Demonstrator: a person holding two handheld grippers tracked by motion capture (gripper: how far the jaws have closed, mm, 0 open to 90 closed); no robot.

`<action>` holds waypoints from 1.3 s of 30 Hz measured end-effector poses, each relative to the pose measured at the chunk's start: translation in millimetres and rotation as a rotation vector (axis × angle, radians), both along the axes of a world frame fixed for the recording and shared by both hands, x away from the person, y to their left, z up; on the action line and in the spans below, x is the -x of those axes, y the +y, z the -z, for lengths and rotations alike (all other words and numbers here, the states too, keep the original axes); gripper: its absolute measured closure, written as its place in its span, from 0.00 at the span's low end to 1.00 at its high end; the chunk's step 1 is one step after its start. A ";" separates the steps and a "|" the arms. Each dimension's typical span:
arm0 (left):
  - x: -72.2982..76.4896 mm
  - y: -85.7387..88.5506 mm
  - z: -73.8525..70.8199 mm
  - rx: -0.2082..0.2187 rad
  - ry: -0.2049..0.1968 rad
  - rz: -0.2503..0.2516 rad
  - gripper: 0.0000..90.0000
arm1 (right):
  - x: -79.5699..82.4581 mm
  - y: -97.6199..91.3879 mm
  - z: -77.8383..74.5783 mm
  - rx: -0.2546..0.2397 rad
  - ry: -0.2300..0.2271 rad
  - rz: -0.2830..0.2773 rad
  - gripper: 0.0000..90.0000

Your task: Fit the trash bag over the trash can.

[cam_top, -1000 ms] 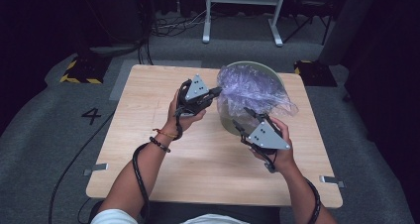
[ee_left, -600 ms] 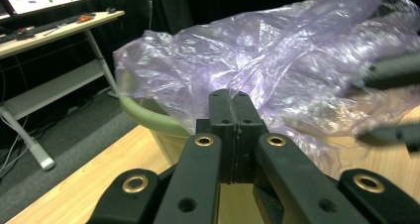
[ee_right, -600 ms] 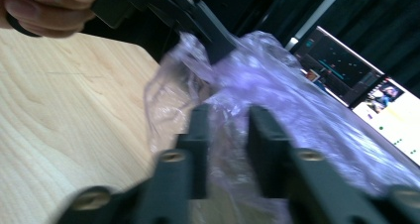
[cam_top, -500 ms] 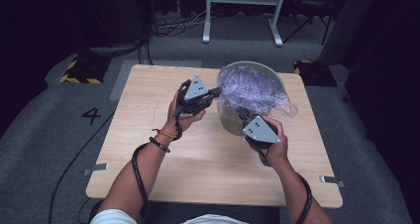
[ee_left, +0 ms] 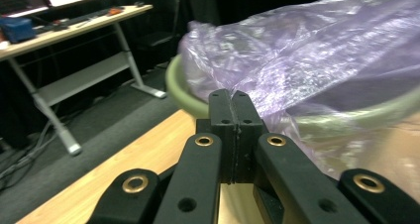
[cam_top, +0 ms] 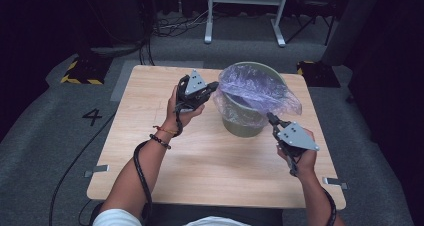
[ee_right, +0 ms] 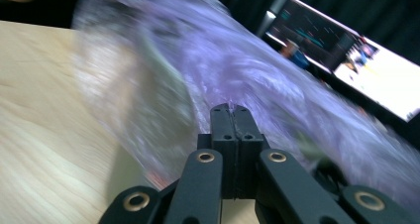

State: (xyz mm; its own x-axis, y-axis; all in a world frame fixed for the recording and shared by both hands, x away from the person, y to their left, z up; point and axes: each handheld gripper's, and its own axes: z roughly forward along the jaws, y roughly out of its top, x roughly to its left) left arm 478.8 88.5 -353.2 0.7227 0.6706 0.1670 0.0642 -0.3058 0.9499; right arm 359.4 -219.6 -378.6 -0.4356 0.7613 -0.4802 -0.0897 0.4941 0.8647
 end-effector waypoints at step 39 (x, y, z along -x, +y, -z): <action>-78.3 -4.0 50.8 -0.109 0.189 -0.164 1.00 | -134.7 -102.4 45.7 -0.334 0.376 0.234 1.00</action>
